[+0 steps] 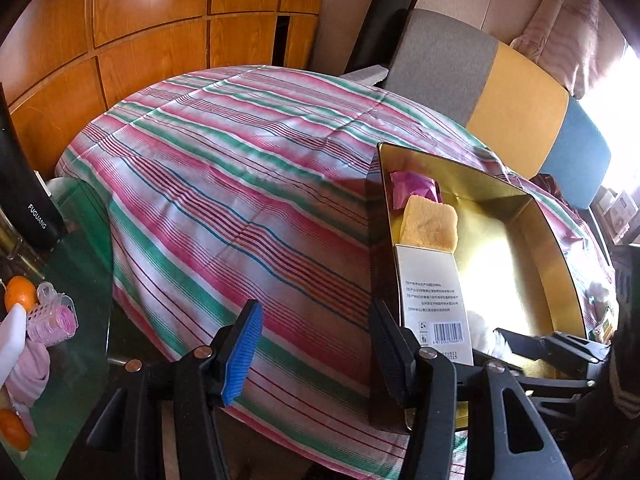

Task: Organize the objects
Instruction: 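Carry the plastic-bagged item into the tray and open the right gripper, then move both grippers back toward the remaining pile of items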

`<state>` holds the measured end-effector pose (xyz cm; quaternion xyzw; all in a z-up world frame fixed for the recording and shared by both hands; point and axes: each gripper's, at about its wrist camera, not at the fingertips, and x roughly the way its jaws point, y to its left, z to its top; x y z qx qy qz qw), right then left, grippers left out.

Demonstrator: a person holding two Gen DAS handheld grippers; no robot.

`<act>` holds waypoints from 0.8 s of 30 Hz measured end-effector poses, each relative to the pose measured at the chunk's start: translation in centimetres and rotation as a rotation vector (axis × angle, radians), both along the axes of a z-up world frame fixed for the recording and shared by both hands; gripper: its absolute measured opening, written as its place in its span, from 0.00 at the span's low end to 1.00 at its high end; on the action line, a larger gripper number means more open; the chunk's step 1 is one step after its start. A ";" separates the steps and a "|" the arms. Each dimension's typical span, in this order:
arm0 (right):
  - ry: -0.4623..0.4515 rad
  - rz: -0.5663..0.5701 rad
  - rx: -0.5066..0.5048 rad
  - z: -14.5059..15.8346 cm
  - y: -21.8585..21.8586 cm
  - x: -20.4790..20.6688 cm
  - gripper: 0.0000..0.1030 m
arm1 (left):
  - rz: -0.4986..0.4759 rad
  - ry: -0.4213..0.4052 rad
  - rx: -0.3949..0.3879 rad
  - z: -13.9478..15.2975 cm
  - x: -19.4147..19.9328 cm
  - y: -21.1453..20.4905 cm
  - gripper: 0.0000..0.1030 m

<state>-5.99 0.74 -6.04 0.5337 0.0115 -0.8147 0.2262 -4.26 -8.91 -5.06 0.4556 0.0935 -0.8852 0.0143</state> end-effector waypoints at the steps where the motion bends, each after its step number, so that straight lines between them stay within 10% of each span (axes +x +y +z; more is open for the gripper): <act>1: 0.002 -0.013 -0.008 0.0 0.4 0.0 0.54 | -0.001 0.001 -0.001 0.1 0.0 0.0 0.53; 24: 0.179 -0.203 -0.042 6.0 8.6 4.3 0.85 | -0.144 0.097 -0.072 3.6 1.6 5.4 0.54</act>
